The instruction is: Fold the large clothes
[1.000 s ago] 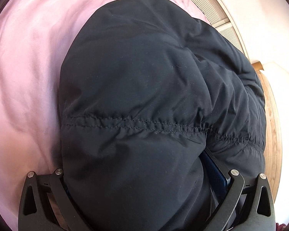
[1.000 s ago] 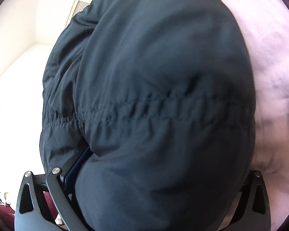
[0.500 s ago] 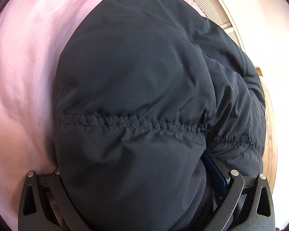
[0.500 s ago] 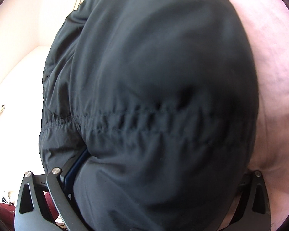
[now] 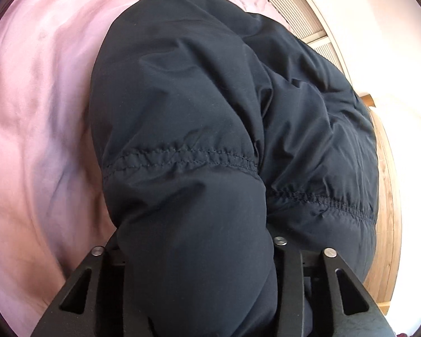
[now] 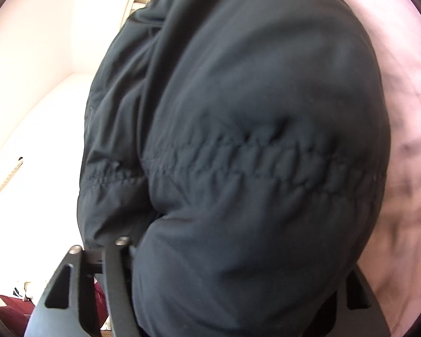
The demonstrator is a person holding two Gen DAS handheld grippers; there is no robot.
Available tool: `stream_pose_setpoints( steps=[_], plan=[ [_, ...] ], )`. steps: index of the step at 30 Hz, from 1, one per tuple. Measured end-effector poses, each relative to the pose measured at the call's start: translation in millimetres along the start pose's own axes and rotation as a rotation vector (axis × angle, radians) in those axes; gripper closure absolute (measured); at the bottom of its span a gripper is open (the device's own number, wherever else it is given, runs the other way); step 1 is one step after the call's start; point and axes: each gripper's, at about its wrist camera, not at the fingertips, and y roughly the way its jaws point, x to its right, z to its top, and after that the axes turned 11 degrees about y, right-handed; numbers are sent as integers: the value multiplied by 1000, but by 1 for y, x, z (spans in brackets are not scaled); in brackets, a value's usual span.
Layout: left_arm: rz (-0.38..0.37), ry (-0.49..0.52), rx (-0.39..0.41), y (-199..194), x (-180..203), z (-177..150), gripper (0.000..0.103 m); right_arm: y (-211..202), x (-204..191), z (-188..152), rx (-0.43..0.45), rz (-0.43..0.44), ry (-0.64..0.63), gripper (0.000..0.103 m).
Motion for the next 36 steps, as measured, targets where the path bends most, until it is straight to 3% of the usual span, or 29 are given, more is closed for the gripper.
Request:
stream_pose_setpoints(
  steps=[6, 14, 20, 24, 29, 31, 34, 36],
  plan=[
    [-84, 32, 105, -35, 45, -5, 79, -22, -50, -9, 23, -34, -127, 71],
    [-175, 163, 146, -93, 109, -17, 81, -74, -113, -38, 64, -15, -253, 75],
    [-184, 213, 145, -126, 110, -49, 81, -106, -119, -69, 69, 10, -238, 75],
    [-103, 204, 87, -111, 78, -70, 81, -110, -83, -84, 56, -13, -179, 75],
    [166, 226, -31, -76, 29, -90, 70, -107, -13, -92, 56, -126, -74, 74],
    [196, 202, -30, -75, 16, -90, 56, -108, 6, -90, 76, -175, -41, 68],
    [274, 228, -15, -87, 22, -94, 37, -106, 5, -91, 93, -282, -72, 50],
    [323, 247, -10, -93, 38, -86, 34, -104, -1, -94, 98, -337, -94, 42]
  ],
)
